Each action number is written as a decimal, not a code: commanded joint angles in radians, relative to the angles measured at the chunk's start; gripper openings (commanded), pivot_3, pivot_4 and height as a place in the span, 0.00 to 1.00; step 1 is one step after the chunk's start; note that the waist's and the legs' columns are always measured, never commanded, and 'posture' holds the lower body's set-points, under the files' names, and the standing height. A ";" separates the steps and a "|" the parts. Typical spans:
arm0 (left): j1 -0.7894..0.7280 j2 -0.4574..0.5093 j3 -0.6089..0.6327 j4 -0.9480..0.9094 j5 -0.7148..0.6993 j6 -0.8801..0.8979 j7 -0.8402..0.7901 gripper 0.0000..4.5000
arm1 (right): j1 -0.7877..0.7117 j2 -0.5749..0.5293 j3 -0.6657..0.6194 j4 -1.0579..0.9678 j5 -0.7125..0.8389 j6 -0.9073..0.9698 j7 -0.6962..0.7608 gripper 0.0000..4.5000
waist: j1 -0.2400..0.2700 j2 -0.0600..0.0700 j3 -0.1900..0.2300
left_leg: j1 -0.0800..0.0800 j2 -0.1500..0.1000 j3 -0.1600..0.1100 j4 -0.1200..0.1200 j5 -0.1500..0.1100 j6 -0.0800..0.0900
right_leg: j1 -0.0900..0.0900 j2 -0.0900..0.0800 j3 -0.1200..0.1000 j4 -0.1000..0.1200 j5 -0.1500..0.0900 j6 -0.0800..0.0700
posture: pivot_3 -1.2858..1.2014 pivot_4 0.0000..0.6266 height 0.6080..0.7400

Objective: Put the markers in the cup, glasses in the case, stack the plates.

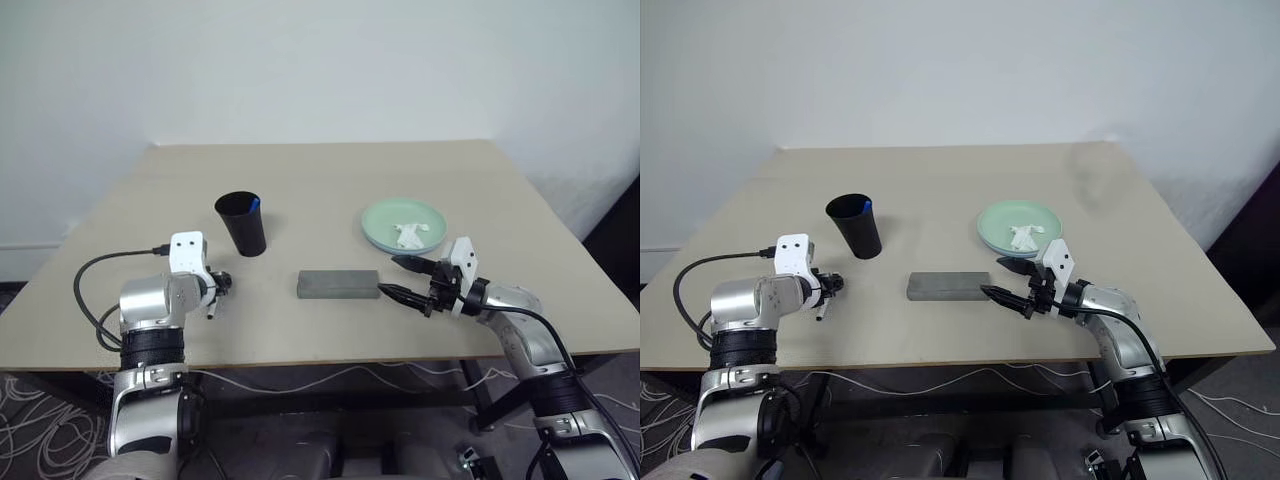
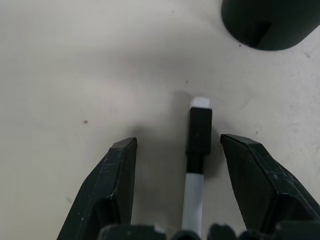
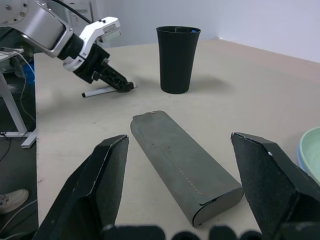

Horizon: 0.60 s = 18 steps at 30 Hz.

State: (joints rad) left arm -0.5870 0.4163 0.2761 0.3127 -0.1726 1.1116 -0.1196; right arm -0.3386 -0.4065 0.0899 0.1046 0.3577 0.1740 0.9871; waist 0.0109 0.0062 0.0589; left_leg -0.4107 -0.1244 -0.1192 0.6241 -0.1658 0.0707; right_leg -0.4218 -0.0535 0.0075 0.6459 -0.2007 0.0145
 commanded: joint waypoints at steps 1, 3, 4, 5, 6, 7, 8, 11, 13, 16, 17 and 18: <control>-0.038 0.010 -0.019 0.025 0.001 -0.050 -0.023 0.54 | -0.008 0.000 -0.017 -0.032 0.003 -0.021 -0.004 0.79 | 0.000 0.000 0.000 | 0.000 0.000 0.000 0.000 0.000 0.000 | 0.000 0.000 0.000 0.000 0.000 0.000 | 0.52 0.00 0.98; -0.042 0.010 -0.021 0.032 0.001 -0.068 -0.026 0.42 | -0.008 -0.001 -0.017 -0.032 0.003 -0.022 -0.005 0.79 | 0.000 0.000 0.000 | -0.001 0.000 0.000 0.000 0.000 0.000 | 0.000 0.000 0.000 0.000 0.000 0.000 | 0.52 0.00 0.98; -0.042 0.008 -0.018 0.032 -0.001 -0.074 -0.025 0.34 | -0.008 -0.002 -0.017 -0.032 0.002 -0.022 -0.005 0.79 | 0.000 0.000 0.000 | -0.001 0.000 0.000 0.000 0.000 0.000 | 0.000 0.000 0.000 0.000 0.000 0.000 | 0.52 0.00 0.98; -0.042 0.008 -0.017 0.031 -0.002 -0.079 -0.025 0.26 | -0.008 -0.002 -0.017 -0.032 0.002 -0.022 -0.006 0.79 | 0.000 0.000 0.000 | -0.001 0.000 0.000 0.000 0.000 0.000 | 0.000 0.000 0.000 0.000 0.000 0.000 | 0.52 0.00 0.98; -0.042 0.007 -0.016 0.031 -0.004 -0.082 -0.025 0.18 | -0.008 -0.002 -0.017 -0.032 0.001 -0.021 -0.006 0.79 | 0.000 0.000 0.000 | -0.001 0.000 0.000 0.000 0.000 0.000 | 0.000 0.000 0.000 0.000 0.000 0.000 | 0.52 0.00 0.98; -0.042 0.008 -0.017 0.030 -0.004 -0.085 -0.024 0.09 | -0.009 -0.001 -0.016 -0.031 0.001 -0.021 -0.006 0.79 | 0.000 0.000 0.000 | -0.001 0.000 0.000 0.000 0.000 0.000 | 0.000 0.000 0.000 0.000 0.000 0.000 | 0.52 0.00 0.98; -0.041 0.009 -0.019 0.028 -0.003 -0.089 -0.025 0.02 | -0.009 -0.001 -0.016 -0.031 0.000 -0.021 -0.006 0.79 | 0.000 0.000 0.000 | -0.001 0.000 0.000 0.000 0.000 0.000 | -0.001 0.000 0.000 0.000 0.000 0.000 | 0.52 0.00 0.98; -0.038 0.016 -0.029 0.016 0.001 -0.107 -0.033 0.00 | -0.012 0.000 -0.015 -0.028 -0.001 -0.022 -0.008 0.79 | 0.000 0.000 0.000 | 0.000 0.000 0.000 0.000 0.000 0.000 | -0.001 0.000 0.000 0.000 0.000 0.000 | 0.52 0.00 0.98; -0.035 0.024 -0.038 0.000 -0.002 -0.124 -0.055 0.00 | -0.016 0.002 -0.015 -0.025 -0.002 -0.022 -0.009 0.79 | 0.000 0.000 0.000 | -0.001 0.000 0.000 0.000 0.000 0.000 | -0.002 0.001 0.000 -0.001 0.001 0.002 | 0.52 0.00 0.98; -0.026 0.032 -0.043 -0.046 -0.036 -0.153 -0.129 0.00 | -0.020 0.003 -0.014 -0.020 -0.004 -0.024 -0.009 0.79 | -0.001 -0.001 0.000 | -0.001 0.000 0.000 -0.001 0.000 0.000 | -0.003 0.002 0.001 -0.004 0.001 0.003 | 0.52 0.00 0.98; -0.016 0.042 -0.064 -0.081 -0.045 -0.175 -0.178 0.00 | -0.022 0.004 -0.014 -0.018 -0.004 -0.025 -0.009 0.79 | -0.001 -0.001 0.000 | -0.001 0.000 0.001 -0.001 0.000 0.000 | -0.003 0.002 0.001 -0.005 0.001 0.003 | 0.52 0.00 0.98; -0.006 0.053 -0.088 -0.115 -0.051 -0.194 -0.224 0.00 | -0.024 0.004 -0.013 -0.016 -0.005 -0.025 -0.009 0.79 | -0.002 -0.001 0.000 | -0.001 0.000 0.002 -0.001 0.000 0.000 | -0.003 0.002 0.001 -0.005 0.001 0.003 | 0.52 0.00 0.98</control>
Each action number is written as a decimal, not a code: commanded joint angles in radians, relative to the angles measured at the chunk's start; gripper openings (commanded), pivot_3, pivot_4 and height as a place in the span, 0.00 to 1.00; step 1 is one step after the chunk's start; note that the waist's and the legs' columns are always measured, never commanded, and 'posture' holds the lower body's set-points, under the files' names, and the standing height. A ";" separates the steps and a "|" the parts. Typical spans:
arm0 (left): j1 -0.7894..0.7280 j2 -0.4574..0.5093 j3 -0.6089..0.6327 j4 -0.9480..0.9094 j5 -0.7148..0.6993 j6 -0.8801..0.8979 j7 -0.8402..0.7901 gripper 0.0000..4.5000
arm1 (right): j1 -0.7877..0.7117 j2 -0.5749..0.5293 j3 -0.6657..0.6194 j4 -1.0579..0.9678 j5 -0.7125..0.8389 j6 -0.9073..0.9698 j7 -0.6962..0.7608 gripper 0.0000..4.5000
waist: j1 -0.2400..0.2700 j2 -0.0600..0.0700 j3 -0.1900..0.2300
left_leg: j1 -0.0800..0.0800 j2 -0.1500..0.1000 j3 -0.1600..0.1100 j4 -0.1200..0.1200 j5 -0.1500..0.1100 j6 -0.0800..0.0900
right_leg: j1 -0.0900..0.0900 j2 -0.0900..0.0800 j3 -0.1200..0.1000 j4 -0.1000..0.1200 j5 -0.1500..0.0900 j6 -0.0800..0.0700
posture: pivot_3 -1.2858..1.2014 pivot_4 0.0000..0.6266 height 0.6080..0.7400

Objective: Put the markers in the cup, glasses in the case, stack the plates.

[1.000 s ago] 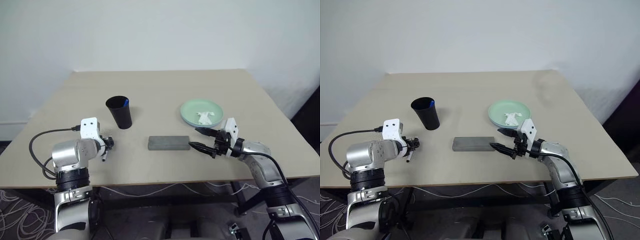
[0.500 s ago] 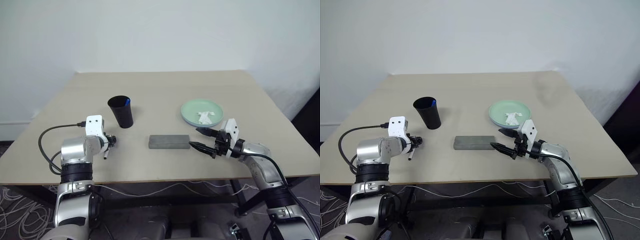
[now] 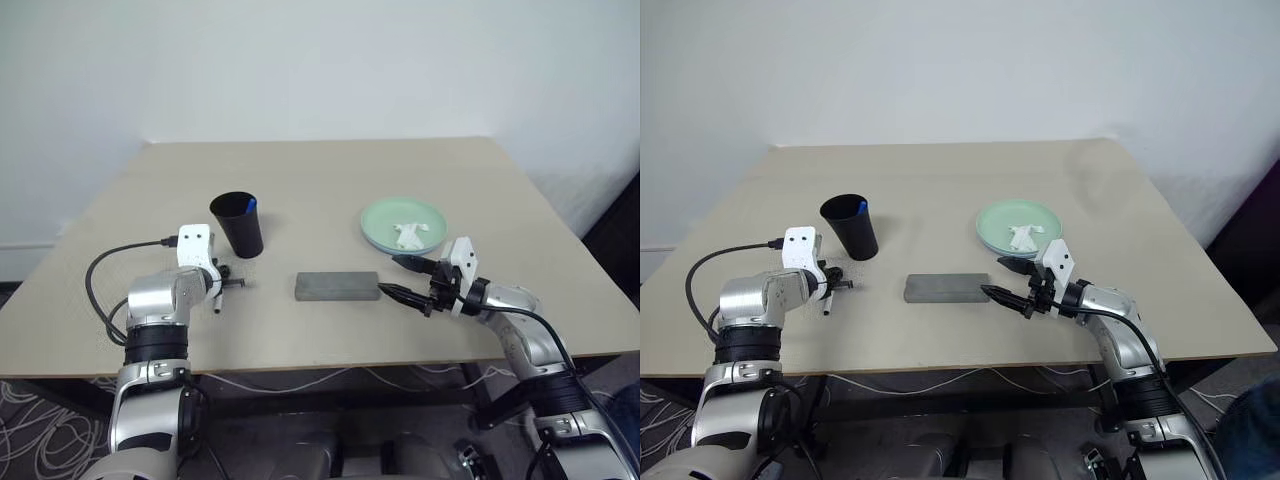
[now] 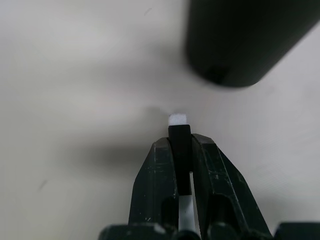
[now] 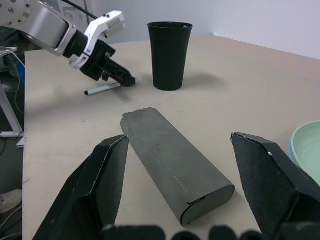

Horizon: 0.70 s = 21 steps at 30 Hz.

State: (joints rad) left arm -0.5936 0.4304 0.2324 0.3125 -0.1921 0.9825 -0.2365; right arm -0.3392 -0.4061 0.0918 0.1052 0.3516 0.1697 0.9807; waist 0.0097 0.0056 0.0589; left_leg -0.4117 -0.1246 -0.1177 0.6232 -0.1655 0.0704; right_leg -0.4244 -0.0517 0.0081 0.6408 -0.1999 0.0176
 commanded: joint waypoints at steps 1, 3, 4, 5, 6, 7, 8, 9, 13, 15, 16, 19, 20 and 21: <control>0.008 0.050 -0.067 -0.143 -0.038 -0.078 -0.148 0.00 | -0.026 0.005 -0.014 -0.013 0.000 -0.022 -0.003 0.79 | -0.001 0.000 0.000 | 0.000 0.000 0.000 0.000 0.000 0.000 | 0.000 0.000 0.001 0.000 0.000 0.000 | 0.52 0.00 0.98; 0.015 0.069 -0.111 -0.196 -0.052 -0.109 -0.223 0.00 | -0.032 0.006 -0.013 -0.008 -0.001 -0.025 -0.003 0.79 | 0.000 0.000 0.000 | 0.000 0.000 0.001 0.000 0.000 0.000 | 0.000 0.000 0.002 -0.001 0.000 0.000 | 0.52 0.00 0.98; 0.015 0.075 -0.129 -0.216 -0.055 -0.131 -0.255 0.00 | -0.034 0.006 -0.013 -0.005 -0.002 -0.026 -0.003 0.79 | 0.001 0.000 0.000 | 0.000 0.000 0.001 0.000 0.000 0.000 | 0.000 -0.001 0.002 -0.001 0.000 0.000 | 0.52 0.00 0.98; 0.012 0.077 -0.145 -0.235 -0.058 -0.162 -0.286 0.00 | -0.037 0.007 -0.013 -0.002 -0.002 -0.027 -0.002 0.79 | 0.001 0.000 0.000 | 0.000 0.000 0.001 -0.001 0.000 0.000 | 0.000 -0.001 0.002 -0.001 0.000 0.000 | 0.52 0.00 0.98; 0.007 0.076 -0.154 -0.244 -0.057 -0.202 -0.308 0.00 | -0.040 0.007 -0.012 0.000 -0.003 -0.028 -0.002 0.79 | 0.001 0.000 0.000 | 0.000 0.000 0.001 -0.001 0.000 0.000 | 0.000 -0.001 0.003 0.000 0.000 0.000 | 0.52 0.00 0.98; 0.001 0.073 -0.158 -0.246 -0.057 -0.236 -0.323 0.00 | -0.042 0.008 -0.012 0.003 -0.003 -0.029 -0.002 0.79 | 0.000 0.000 0.000 | 0.000 0.000 0.001 -0.001 0.000 0.000 | 0.001 -0.001 0.003 0.000 -0.001 -0.002 | 0.52 0.00 0.98; -0.010 0.068 -0.160 -0.239 -0.053 -0.282 -0.331 0.00 | -0.044 0.009 -0.011 0.006 -0.004 -0.031 -0.001 0.79 | 0.000 0.000 0.000 | 0.000 0.000 0.001 -0.001 0.000 0.000 | 0.001 -0.001 0.004 0.000 -0.001 -0.002 | 0.52 0.00 0.98; -0.024 0.060 -0.158 -0.225 -0.048 -0.333 -0.332 0.00 | -0.046 0.009 -0.011 0.008 -0.005 -0.033 -0.002 0.79 | 0.000 0.000 0.000 | 0.000 0.000 0.001 -0.001 0.000 0.000 | 0.001 -0.001 0.004 0.000 -0.001 -0.002 | 0.52 0.00 0.98; -0.109 0.012 -0.114 -0.129 -0.053 -0.532 -0.304 0.00 | -0.049 0.012 -0.011 0.011 -0.007 -0.038 -0.005 0.79 | 0.001 0.000 0.000 | 0.000 0.000 0.000 -0.001 0.000 0.000 | 0.000 -0.001 0.003 0.001 -0.001 -0.003 | 0.52 0.00 0.98; -0.160 -0.010 -0.085 -0.053 -0.044 -0.650 -0.261 0.00 | -0.045 0.012 -0.012 0.005 -0.008 -0.038 -0.007 0.79 | 0.001 0.000 0.000 | 0.000 0.000 0.000 -0.001 0.000 0.000 | 0.000 -0.001 0.003 0.001 -0.001 -0.003 | 0.52 0.00 0.98; -0.186 -0.013 -0.082 0.007 -0.015 -0.731 -0.226 0.00 | -0.043 0.012 -0.013 0.003 -0.008 -0.038 -0.008 0.79 | 0.001 0.000 0.000 | 0.000 0.000 0.000 -0.001 0.000 0.000 | 0.000 -0.001 0.003 0.001 -0.001 -0.003 | 0.52 0.00 0.98; -0.242 -0.014 -0.083 0.163 0.046 -0.903 -0.149 0.00 | -0.040 0.011 -0.014 0.001 -0.008 -0.039 -0.010 0.79 | 0.001 0.000 0.000 | 0.001 0.000 0.001 -0.001 0.000 0.000 | 0.000 0.000 0.003 0.000 0.000 0.000 | 0.52 0.00 0.98; -0.264 -0.015 -0.082 0.225 0.063 -0.958 -0.123 0.00 | -0.040 0.012 -0.014 0.000 -0.008 -0.039 -0.011 0.79 | 0.001 0.000 0.000 | 0.001 0.000 0.001 -0.001 0.000 0.000 | 0.000 0.000 0.003 0.000 0.000 0.000 | 0.52 0.00 0.98; -0.288 -0.016 -0.086 0.296 0.084 -1.022 -0.098 0.00 | -0.040 0.012 -0.014 0.000 -0.008 -0.038 -0.012 0.79 | 0.001 0.000 0.000 | 0.001 0.000 0.001 -0.001 0.000 0.000 | 0.000 0.000 0.003 0.000 0.000 0.000 | 0.52 0.00 0.98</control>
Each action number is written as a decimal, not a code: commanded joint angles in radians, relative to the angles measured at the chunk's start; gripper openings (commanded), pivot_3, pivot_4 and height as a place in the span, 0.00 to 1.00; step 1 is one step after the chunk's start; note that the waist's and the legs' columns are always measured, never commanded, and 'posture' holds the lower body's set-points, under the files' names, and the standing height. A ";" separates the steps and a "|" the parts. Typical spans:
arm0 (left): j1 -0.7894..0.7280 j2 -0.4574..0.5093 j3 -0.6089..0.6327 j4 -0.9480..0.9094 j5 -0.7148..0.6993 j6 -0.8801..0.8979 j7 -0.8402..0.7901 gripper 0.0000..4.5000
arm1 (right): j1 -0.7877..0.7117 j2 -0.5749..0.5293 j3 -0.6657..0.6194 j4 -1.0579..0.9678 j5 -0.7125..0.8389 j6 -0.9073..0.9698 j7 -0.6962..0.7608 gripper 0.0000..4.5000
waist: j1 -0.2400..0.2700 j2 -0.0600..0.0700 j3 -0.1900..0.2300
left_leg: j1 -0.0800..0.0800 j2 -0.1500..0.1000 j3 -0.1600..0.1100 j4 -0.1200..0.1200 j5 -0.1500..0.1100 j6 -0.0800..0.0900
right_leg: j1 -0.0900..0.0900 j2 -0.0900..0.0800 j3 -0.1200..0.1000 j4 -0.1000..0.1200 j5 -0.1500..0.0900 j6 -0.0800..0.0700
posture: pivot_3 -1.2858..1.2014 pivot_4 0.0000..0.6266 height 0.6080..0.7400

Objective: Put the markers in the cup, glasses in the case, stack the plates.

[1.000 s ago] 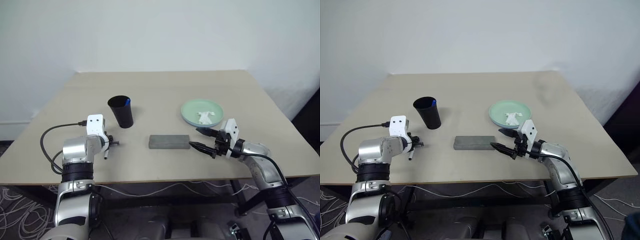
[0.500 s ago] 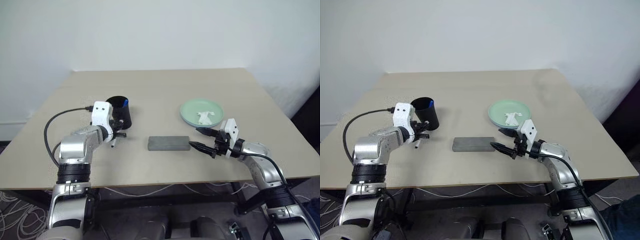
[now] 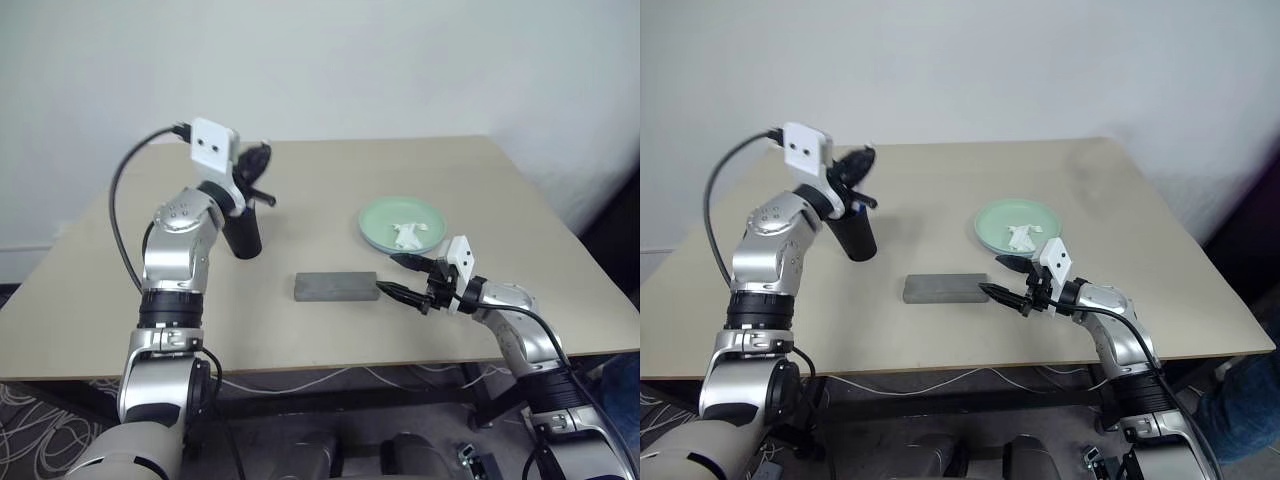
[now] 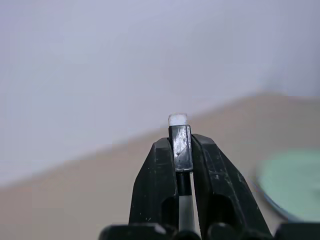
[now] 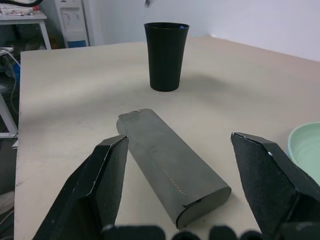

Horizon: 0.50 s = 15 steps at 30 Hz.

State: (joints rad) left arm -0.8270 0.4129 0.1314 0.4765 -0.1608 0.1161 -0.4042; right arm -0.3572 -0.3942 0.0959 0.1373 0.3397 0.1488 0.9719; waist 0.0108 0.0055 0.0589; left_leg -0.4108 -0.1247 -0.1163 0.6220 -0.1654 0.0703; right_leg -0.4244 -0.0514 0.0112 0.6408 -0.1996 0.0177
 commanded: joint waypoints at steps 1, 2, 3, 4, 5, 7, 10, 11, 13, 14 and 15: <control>-0.074 0.000 0.010 0.195 0.070 -0.212 0.088 0.00 | -0.023 0.001 -0.018 -0.033 0.004 -0.018 -0.004 0.79 | 0.000 0.000 0.000 | 0.000 0.000 0.000 0.000 0.000 0.000 | 0.000 0.000 0.000 0.000 0.000 0.000 | 0.52 0.00 0.98; -0.090 -0.001 -0.002 0.254 0.092 -0.267 0.103 0.00 | -0.024 0.002 -0.018 -0.032 0.003 -0.018 -0.006 0.79 | 0.000 0.000 0.000 | 0.000 0.000 0.000 0.000 0.000 0.000 | 0.000 0.000 0.000 0.000 0.000 0.000 | 0.52 0.00 0.98; -0.104 -0.004 -0.008 0.306 0.104 -0.310 0.111 0.00 | -0.026 0.002 -0.018 -0.031 0.003 -0.019 -0.007 0.79 | 0.000 0.000 0.000 | 0.000 0.000 0.000 0.000 0.000 0.000 | 0.000 0.000 0.000 0.000 0.000 0.000 | 0.52 0.00 0.98; -0.116 -0.008 -0.012 0.354 0.115 -0.357 0.121 0.00 | -0.027 0.002 -0.019 -0.030 0.003 -0.019 -0.008 0.79 | 0.001 -0.001 0.000 | 0.000 0.000 0.000 0.000 0.000 0.000 | 0.000 0.000 -0.001 0.000 0.000 0.000 | 0.52 0.00 0.98; -0.126 -0.010 -0.014 0.393 0.123 -0.396 0.129 0.00 | -0.028 0.003 -0.020 -0.031 0.003 -0.018 -0.009 0.79 | 0.001 -0.001 0.000 | 0.000 0.000 0.000 0.001 0.000 0.000 | 0.000 0.000 -0.001 0.000 0.000 0.000 | 0.52 0.00 0.98; -0.145 -0.018 -0.009 0.471 0.128 -0.457 0.136 0.00 | -0.027 0.002 -0.021 -0.033 0.003 -0.018 -0.012 0.79 | 0.002 -0.002 0.000 | -0.001 -0.001 0.000 0.001 0.000 0.000 | 0.000 0.000 -0.002 0.000 0.000 0.000 | 0.52 0.00 0.98; -0.169 -0.025 -0.009 0.568 0.147 -0.525 0.160 0.00 | -0.021 0.001 -0.023 -0.036 0.003 -0.019 -0.014 0.79 | 0.001 -0.002 0.000 | -0.001 -0.001 0.000 0.003 0.000 0.001 | 0.001 0.000 -0.003 0.000 0.000 0.001 | 0.52 0.00 0.98; -0.174 -0.026 -0.008 0.588 0.149 -0.540 0.161 0.00 | -0.019 0.001 -0.023 -0.038 0.003 -0.018 -0.015 0.79 | 0.001 -0.002 0.000 | -0.001 -0.001 0.000 0.004 0.000 0.001 | 0.001 0.000 -0.003 0.000 0.000 0.001 | 0.52 0.00 0.98; -0.184 -0.028 -0.011 0.632 0.163 -0.566 0.179 0.00 | -0.014 -0.001 -0.025 -0.044 0.004 -0.017 -0.017 0.79 | 0.001 -0.002 0.000 | -0.001 -0.001 0.000 0.004 0.000 0.001 | 0.001 0.000 -0.004 0.000 0.000 0.001 | 0.52 0.00 0.98; -0.187 -0.028 -0.014 0.649 0.173 -0.576 0.191 0.00 | -0.012 -0.002 -0.026 -0.045 0.004 -0.016 -0.018 0.79 | 0.001 -0.002 0.000 | -0.001 -0.001 0.000 0.004 0.000 0.001 | 0.001 0.000 -0.004 0.000 0.000 0.001 | 0.52 0.00 0.98; -0.190 -0.029 -0.013 0.663 0.175 -0.581 0.196 0.00 | -0.010 -0.003 -0.027 -0.048 0.004 -0.016 -0.020 0.79 | 0.001 -0.002 0.000 | -0.001 -0.001 0.000 0.004 0.000 0.001 | 0.001 0.000 -0.004 0.001 0.000 0.001 | 0.52 0.00 0.98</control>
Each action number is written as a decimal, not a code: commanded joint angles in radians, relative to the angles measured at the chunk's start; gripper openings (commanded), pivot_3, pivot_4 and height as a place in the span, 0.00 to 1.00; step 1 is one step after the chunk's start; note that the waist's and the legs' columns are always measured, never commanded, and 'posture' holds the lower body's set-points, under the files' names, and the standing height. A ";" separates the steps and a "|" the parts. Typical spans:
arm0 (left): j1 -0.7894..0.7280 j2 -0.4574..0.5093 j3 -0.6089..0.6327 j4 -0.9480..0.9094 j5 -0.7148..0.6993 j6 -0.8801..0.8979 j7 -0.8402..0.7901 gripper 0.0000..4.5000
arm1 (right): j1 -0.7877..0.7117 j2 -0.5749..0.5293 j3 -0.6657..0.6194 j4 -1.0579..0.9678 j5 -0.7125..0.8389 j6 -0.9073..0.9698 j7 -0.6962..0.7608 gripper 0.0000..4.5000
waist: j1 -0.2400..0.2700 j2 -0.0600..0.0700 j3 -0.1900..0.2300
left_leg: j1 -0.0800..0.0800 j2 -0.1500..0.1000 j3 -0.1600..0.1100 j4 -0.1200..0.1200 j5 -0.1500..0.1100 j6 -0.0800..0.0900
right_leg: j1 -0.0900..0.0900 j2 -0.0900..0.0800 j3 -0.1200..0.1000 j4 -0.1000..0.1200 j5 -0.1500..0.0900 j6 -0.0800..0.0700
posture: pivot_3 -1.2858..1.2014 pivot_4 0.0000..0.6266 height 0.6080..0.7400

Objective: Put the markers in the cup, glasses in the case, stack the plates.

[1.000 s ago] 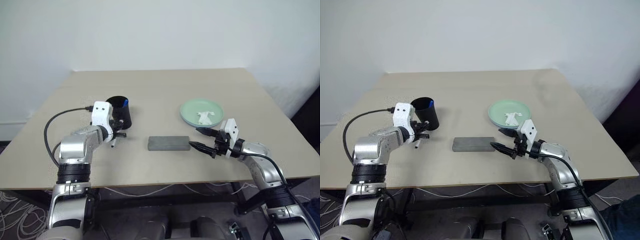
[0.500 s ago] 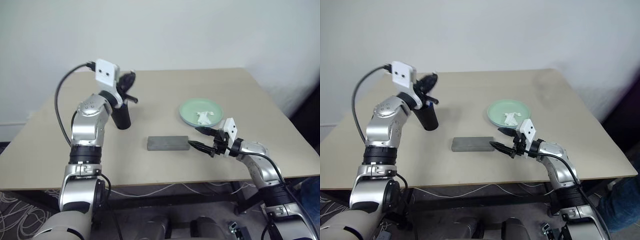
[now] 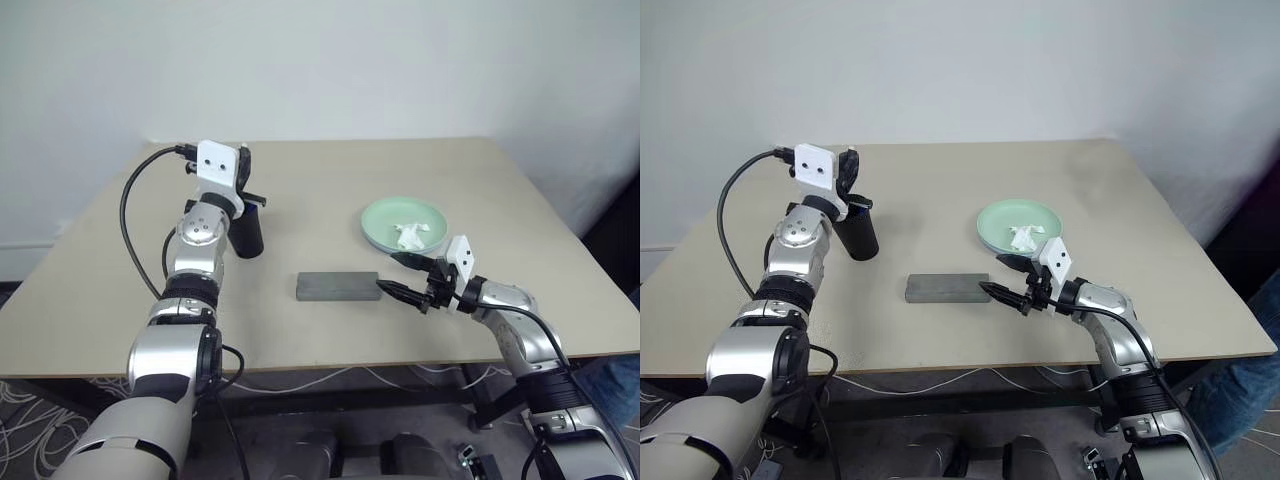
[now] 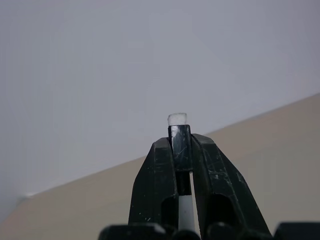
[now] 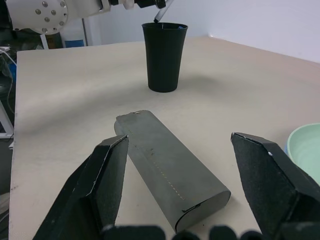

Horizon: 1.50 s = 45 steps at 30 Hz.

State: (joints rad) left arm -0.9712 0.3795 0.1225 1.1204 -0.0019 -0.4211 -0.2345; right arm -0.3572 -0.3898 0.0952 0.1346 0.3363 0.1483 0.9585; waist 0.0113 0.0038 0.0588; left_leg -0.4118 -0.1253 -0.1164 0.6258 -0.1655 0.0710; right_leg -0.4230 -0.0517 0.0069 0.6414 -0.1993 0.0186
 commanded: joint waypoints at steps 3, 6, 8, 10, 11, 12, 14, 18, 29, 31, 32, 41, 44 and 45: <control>-0.050 0.003 -0.004 0.044 0.023 -0.058 0.033 0.00 | -0.005 -0.010 -0.028 -0.050 0.008 -0.015 -0.009 0.79 | 0.000 0.000 0.000 | 0.000 0.000 0.000 0.000 0.000 0.000 | 0.000 0.000 0.000 0.000 0.000 0.000 | 0.52 0.00 0.98; -0.049 0.002 0.000 0.055 0.026 -0.067 0.034 0.16 | 0.001 -0.011 -0.029 -0.057 0.009 -0.014 -0.011 0.79 | 0.000 0.000 0.000 | 0.000 0.000 0.000 0.001 0.000 0.000 | 0.000 0.000 -0.001 0.000 0.000 0.000 | 0.52 0.00 0.98; -0.048 0.003 -0.002 0.057 0.031 -0.071 0.040 0.31 | 0.002 -0.011 -0.029 -0.057 0.009 -0.014 -0.011 0.79 | 0.000 0.000 0.000 | 0.000 0.000 0.000 0.001 0.000 0.000 | 0.001 0.000 -0.001 0.000 0.000 0.000 | 0.52 0.00 0.98; -0.046 0.006 -0.008 0.056 0.041 -0.077 0.050 0.46 | -0.001 -0.011 -0.028 -0.053 0.008 -0.015 -0.010 0.79 | 0.000 0.000 0.000 | 0.000 0.000 0.000 0.002 0.000 0.000 | 0.001 0.000 -0.001 0.000 0.000 0.000 | 0.52 0.00 0.98; -0.046 0.006 -0.009 0.055 0.044 -0.079 0.052 0.54 | -0.003 -0.010 -0.028 -0.050 0.008 -0.016 -0.009 0.79 | 0.000 0.000 0.000 | 0.000 0.000 0.000 0.002 0.000 0.000 | 0.001 0.000 -0.001 0.000 0.000 0.001 | 0.52 0.00 0.98; -0.046 0.006 -0.009 0.054 0.044 -0.080 0.053 0.61 | -0.005 -0.010 -0.027 -0.047 0.008 -0.016 -0.008 0.79 | 0.000 0.000 0.000 | 0.000 0.000 0.000 0.002 0.000 0.000 | 0.001 0.000 -0.001 0.000 0.000 0.001 | 0.52 0.00 0.98; -0.046 0.007 -0.010 0.052 0.049 -0.081 0.055 0.61 | -0.010 -0.009 -0.026 -0.043 0.007 -0.017 -0.007 0.79 | 0.000 0.000 0.000 | 0.000 0.000 0.000 0.002 0.000 0.000 | 0.001 0.000 -0.002 0.000 0.001 0.001 | 0.52 0.00 0.98; -0.046 0.006 -0.012 0.033 0.046 -0.083 0.035 0.61 | -0.016 -0.005 -0.023 -0.041 0.007 -0.017 -0.005 0.79 | 0.000 0.000 0.000 | 0.000 0.000 0.000 0.002 0.000 0.000 | 0.001 0.000 -0.002 0.000 0.001 0.001 | 0.52 0.00 0.98; 0.178 0.048 -0.004 -0.428 -0.233 0.173 -0.571 0.61 | -0.013 -0.019 -0.036 -0.032 -0.001 -0.020 -0.017 0.79 | -0.013 0.001 0.000 | 0.000 0.000 0.000 0.002 0.000 0.000 | 0.001 0.000 0.000 0.000 0.001 0.001 | 0.52 0.00 0.98; 0.272 0.084 -0.018 -0.539 -0.258 0.250 -0.647 0.61 | -0.020 -0.023 -0.044 -0.023 -0.001 -0.018 -0.024 0.79 | -0.018 0.001 0.000 | 0.000 0.001 0.000 0.001 0.000 0.000 | 0.000 0.002 0.002 0.001 0.001 0.000 | 0.52 0.00 0.98; 0.310 0.095 -0.024 -0.585 -0.265 0.280 -0.669 0.61 | -0.019 -0.028 -0.049 -0.023 0.003 -0.018 -0.022 0.79 | -0.021 0.001 0.000 | 0.001 0.001 0.000 0.001 0.000 0.000 | 0.000 0.002 0.003 0.001 0.001 0.000 | 0.52 0.00 0.98; 0.643 0.143 -0.018 -0.822 -0.286 0.383 -0.711 0.61 | 0.054 -0.165 -0.116 -0.012 0.028 0.003 0.062 0.79 | -0.005 0.002 0.000 | 0.001 0.001 -0.001 0.001 0.000 0.000 | 0.001 0.001 0.006 0.001 0.000 -0.004 | 0.52 0.00 0.98; 0.692 0.126 -0.022 -0.838 -0.272 0.371 -0.677 0.61 | 0.079 -0.199 -0.139 0.013 0.023 -0.007 0.071 0.79 | 0.000 0.003 0.000 | 0.001 0.001 -0.001 0.001 0.000 0.000 | 0.001 0.000 0.006 0.001 -0.001 -0.004 | 0.52 0.00 0.98; 0.701 0.117 -0.022 -0.838 -0.271 0.366 -0.664 0.61 | 0.087 -0.208 -0.145 0.019 0.020 -0.009 0.071 0.79 | 0.000 0.003 0.000 | 0.000 0.001 -0.001 0.001 0.000 0.000 | 0.001 0.000 0.006 0.001 -0.001 -0.004 | 0.52 0.00 0.98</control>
State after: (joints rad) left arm -0.2506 0.5030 0.0919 0.3294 -0.2749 -0.0308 -0.9200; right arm -0.2611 -0.5857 -0.0203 0.1603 0.3428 0.1524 1.0237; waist 0.0118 0.0064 0.0591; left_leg -0.4117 -0.1239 -0.1169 0.6267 -0.1656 0.0711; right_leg -0.4223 -0.0518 0.0125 0.6428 -0.1999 0.0143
